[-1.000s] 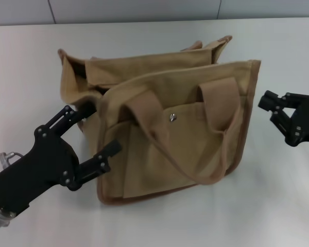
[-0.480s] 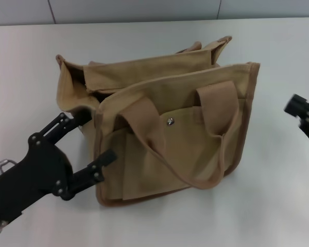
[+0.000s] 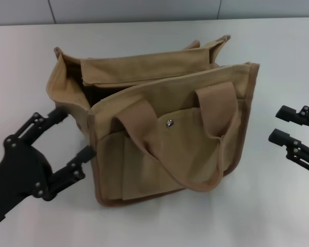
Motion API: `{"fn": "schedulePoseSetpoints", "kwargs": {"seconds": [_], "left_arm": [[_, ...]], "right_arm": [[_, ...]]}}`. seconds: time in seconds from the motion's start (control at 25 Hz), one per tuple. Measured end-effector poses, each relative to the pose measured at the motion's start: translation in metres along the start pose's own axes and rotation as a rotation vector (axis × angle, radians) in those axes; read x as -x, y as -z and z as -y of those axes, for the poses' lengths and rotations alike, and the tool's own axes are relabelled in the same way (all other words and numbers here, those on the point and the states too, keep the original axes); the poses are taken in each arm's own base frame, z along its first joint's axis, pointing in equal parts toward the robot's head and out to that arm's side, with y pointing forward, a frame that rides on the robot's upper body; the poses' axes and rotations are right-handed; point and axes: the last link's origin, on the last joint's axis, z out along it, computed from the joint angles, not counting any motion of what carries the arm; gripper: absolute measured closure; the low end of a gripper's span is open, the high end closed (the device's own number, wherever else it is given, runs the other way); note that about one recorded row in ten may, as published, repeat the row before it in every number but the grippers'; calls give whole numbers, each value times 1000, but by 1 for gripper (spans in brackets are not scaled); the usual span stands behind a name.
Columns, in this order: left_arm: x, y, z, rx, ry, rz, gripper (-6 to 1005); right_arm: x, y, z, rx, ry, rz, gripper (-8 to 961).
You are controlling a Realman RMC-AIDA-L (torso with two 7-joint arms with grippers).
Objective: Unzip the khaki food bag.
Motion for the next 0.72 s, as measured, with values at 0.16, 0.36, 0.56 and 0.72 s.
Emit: {"fn": "schedulePoseSetpoints", "kwargs": {"seconds": [0.16,0.36,0.56,0.72], "left_arm": [[-7,9,0,-2,-14,-14,188],[-14,24,1,-3,-14,-6,195],[-11,18,-7,212,80,78,201],[-9,4,-11,371,142,120,206]], "right_arm": [[1,0,-1,16,0,-4,442],[0,-2,-4,83,-14,-34,352],[0,-7,-5,146,-59,-72,294],[-1,-16,-3,182,-77,-105,248]]}}
